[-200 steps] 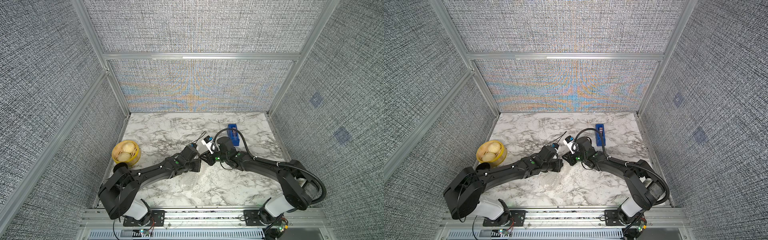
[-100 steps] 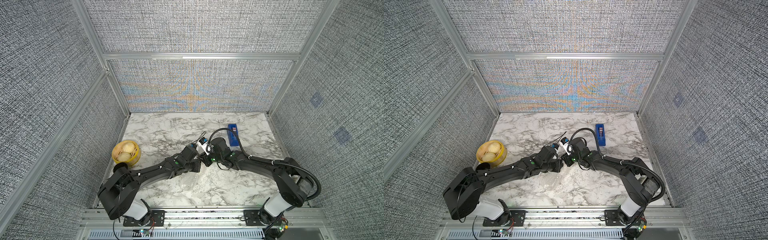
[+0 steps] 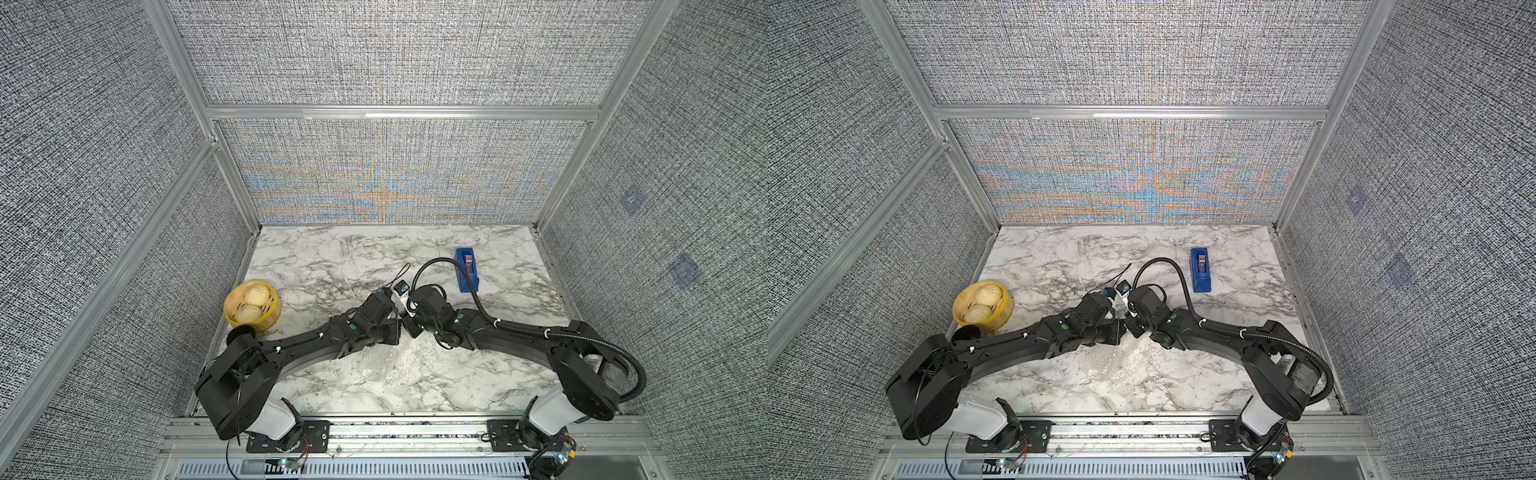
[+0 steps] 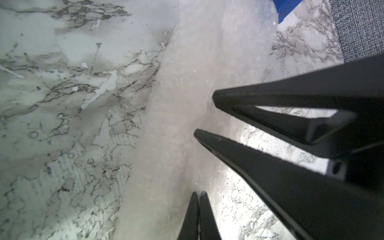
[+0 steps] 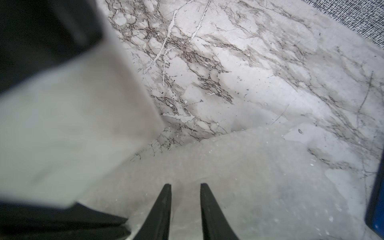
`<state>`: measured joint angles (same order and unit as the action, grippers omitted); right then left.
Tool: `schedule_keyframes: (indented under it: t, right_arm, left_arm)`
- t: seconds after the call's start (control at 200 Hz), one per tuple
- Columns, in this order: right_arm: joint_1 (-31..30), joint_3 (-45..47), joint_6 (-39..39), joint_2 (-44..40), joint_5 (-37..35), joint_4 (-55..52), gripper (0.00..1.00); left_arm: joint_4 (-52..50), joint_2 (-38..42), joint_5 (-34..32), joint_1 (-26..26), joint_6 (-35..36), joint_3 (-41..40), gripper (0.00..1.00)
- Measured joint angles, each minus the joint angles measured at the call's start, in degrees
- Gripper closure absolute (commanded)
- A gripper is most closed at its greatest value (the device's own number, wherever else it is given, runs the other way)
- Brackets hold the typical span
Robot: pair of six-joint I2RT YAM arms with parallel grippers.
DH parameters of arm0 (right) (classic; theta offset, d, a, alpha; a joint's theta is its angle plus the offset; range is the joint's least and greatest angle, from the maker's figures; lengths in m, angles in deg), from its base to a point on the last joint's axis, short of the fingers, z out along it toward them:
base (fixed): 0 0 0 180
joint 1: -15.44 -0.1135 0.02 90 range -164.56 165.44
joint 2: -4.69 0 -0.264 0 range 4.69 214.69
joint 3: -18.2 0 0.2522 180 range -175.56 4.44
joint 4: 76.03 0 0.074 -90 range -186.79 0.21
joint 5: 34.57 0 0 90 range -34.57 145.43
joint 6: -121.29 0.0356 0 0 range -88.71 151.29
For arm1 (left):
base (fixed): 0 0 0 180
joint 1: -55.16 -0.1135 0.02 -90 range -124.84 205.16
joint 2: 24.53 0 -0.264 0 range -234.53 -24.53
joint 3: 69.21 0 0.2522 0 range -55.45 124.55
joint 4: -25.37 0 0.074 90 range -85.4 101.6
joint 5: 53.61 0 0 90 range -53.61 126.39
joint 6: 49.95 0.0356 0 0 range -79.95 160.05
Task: Wrap vases in bubble wrap
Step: Stick the tape on the bubble wrap.
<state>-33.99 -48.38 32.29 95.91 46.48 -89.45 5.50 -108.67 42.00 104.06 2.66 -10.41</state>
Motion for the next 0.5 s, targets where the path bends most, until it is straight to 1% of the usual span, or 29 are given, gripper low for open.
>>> schedule_keyframes:
  t: [0.085,0.325,0.5]
  right_arm:
    - [-0.4,0.0,-0.6,-0.2,-1.2,-0.4,0.58]
    - [-0.4,1.8,-0.8,-4.9,-1.2,-0.9,0.52]
    - [0.8,1.9,2.7,-5.6,0.5,-0.9,0.48]
  left_arm:
    - [0.0,0.0,-0.1,0.0,0.0,-0.1,1.0]
    - [0.4,0.0,0.4,0.1,0.1,-0.1,1.0]
    - [1.1,-0.1,1.0,0.1,0.1,-0.2,1.0]
